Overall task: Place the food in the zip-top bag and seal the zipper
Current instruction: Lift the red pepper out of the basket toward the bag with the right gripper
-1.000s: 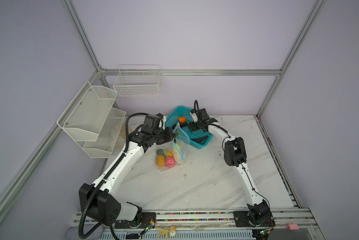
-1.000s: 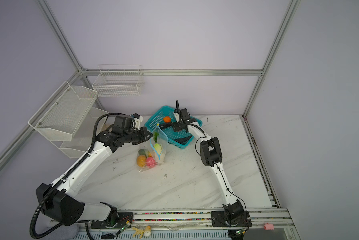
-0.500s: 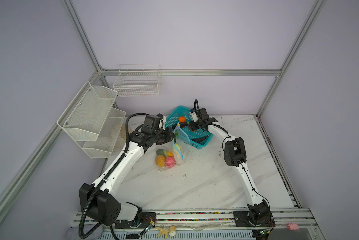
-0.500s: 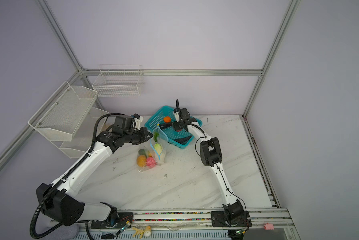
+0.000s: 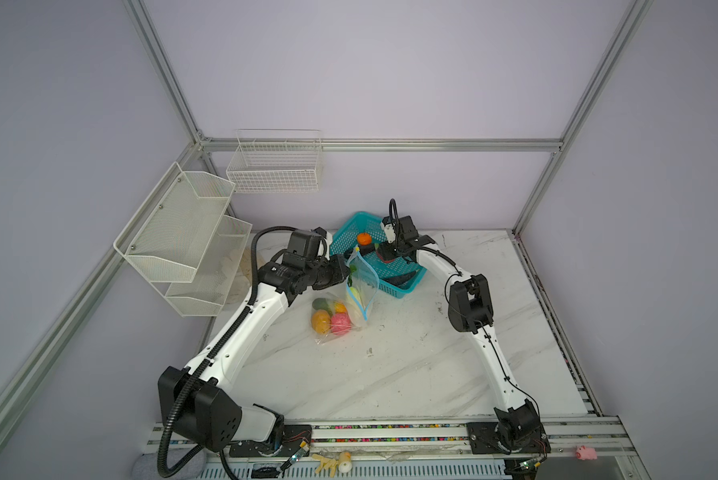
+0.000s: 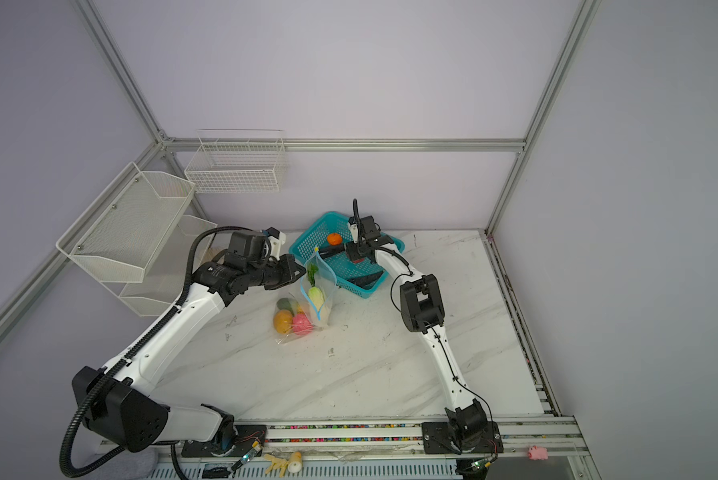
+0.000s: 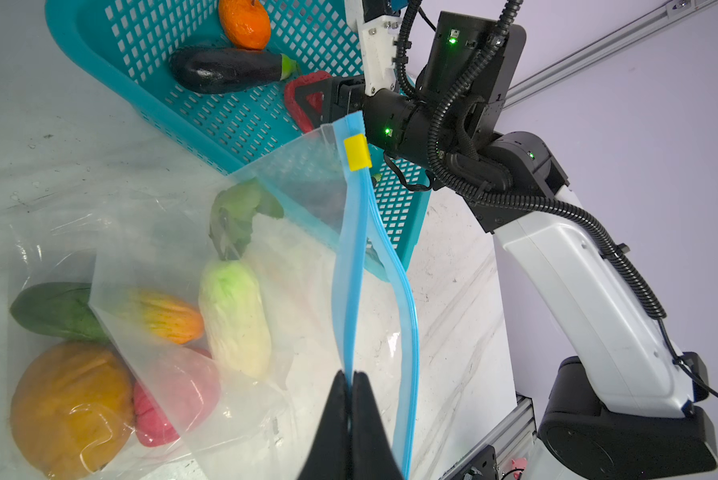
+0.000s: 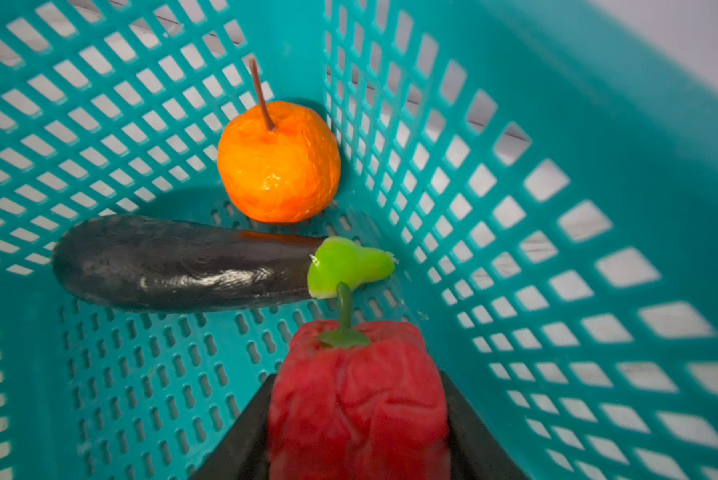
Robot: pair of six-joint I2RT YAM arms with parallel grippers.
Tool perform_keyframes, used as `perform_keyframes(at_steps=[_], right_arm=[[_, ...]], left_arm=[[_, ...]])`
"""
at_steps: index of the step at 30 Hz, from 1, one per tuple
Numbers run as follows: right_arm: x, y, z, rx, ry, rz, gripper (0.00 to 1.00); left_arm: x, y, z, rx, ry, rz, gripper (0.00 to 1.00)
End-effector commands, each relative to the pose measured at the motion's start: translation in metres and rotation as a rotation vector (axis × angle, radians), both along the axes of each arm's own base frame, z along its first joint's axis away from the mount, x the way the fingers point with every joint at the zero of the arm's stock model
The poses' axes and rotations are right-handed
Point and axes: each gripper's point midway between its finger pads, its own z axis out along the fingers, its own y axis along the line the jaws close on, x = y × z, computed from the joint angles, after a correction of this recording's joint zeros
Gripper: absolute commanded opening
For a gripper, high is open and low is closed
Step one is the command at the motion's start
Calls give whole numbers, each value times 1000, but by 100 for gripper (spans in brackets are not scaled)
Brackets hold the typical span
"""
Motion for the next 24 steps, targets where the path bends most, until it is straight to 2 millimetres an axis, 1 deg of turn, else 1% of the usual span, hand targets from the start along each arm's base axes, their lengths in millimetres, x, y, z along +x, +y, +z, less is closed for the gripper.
perform_keyframes(at_steps=[1,8,13,17,18,19,21,24], right_arm=[[-2,-2,45,17,-56,-25,43],[-10,-15,65,5,-71,-64,42],[-24,-26,84,6,-67,-98,42],[-44,-32,101,28,-57,-121,42],[-50,-34,106,36,-54,-126,42],[-55,-34,111,45,-51,-129,42],[-68,-36,121,69,-44,-132,42],[-92,-36,141,97,-50,-112,42]], left_arm=[[3,1,-1,2,-20,-8,0],[6,-1,-2,1,-17,-10,0],[6,-2,0,-6,-20,-13,0],[6,-2,1,-6,-23,-14,0],[11,-4,-11,3,6,-14,0],[11,-4,-12,4,9,-15,0],[12,-4,-11,3,9,-16,0],[14,-6,-11,0,11,-20,0]])
